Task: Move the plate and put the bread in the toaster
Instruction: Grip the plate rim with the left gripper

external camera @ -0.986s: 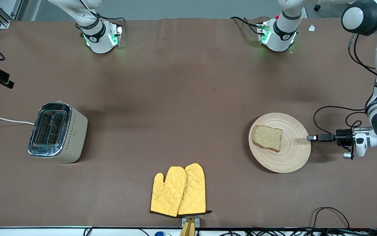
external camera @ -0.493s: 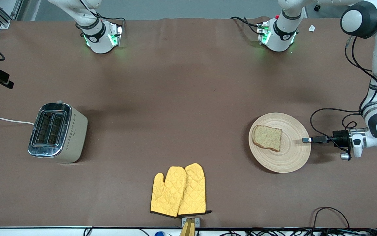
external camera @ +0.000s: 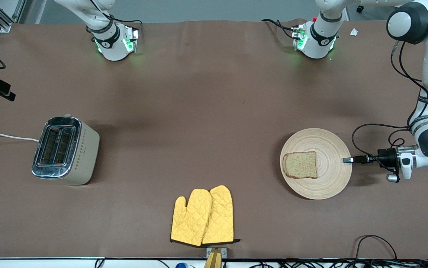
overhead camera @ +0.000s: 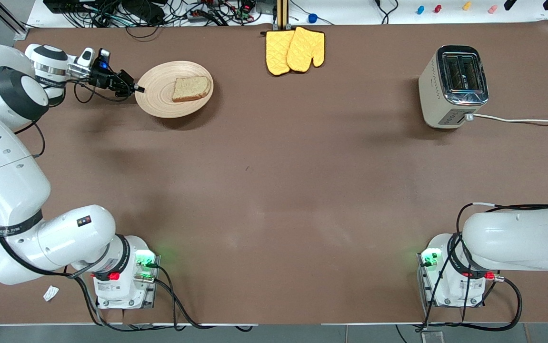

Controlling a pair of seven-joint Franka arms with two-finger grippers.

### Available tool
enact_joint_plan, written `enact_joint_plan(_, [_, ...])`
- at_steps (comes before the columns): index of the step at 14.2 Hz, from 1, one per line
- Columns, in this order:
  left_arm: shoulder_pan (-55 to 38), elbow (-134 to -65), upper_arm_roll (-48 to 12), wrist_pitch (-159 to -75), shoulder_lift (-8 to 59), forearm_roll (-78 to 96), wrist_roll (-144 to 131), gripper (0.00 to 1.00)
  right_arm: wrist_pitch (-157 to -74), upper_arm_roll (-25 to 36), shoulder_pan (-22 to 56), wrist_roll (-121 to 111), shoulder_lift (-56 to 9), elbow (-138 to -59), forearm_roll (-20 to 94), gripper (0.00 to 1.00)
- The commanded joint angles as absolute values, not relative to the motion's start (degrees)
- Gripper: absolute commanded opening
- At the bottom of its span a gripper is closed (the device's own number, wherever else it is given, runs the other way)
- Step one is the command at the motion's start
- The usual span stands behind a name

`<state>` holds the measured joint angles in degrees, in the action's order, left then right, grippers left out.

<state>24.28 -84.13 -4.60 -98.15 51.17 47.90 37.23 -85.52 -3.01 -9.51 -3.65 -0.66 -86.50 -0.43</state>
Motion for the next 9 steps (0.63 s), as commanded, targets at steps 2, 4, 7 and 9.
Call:
enact_joint_plan(2, [23.47,-82.97,-5.18,-98.44,50.72,47.90,35.95,0.00,-85.69,-3.78,-10.02,-2.81,0.18,-86.84,-1.41,1.00])
enact_joint_plan(4, [21.81,-81.04,-5.27,-98.44,50.54,47.90,35.86,0.00,-85.78,-3.78,-10.11,-2.73,0.18,-86.84,-1.41,1.00])
enact_joint_plan(7, [19.95,-79.98,-7.71,-98.44,50.45,47.90,37.35,0.02,-85.69,-3.78,-10.20,-2.81,0.18,-86.84,-1.23,1.00])
enact_joint_plan(9, [19.78,-79.98,-11.67,-98.52,50.45,47.90,37.62,0.02,-85.08,-3.78,-10.20,-2.72,0.18,-86.84,-1.14,1.00])
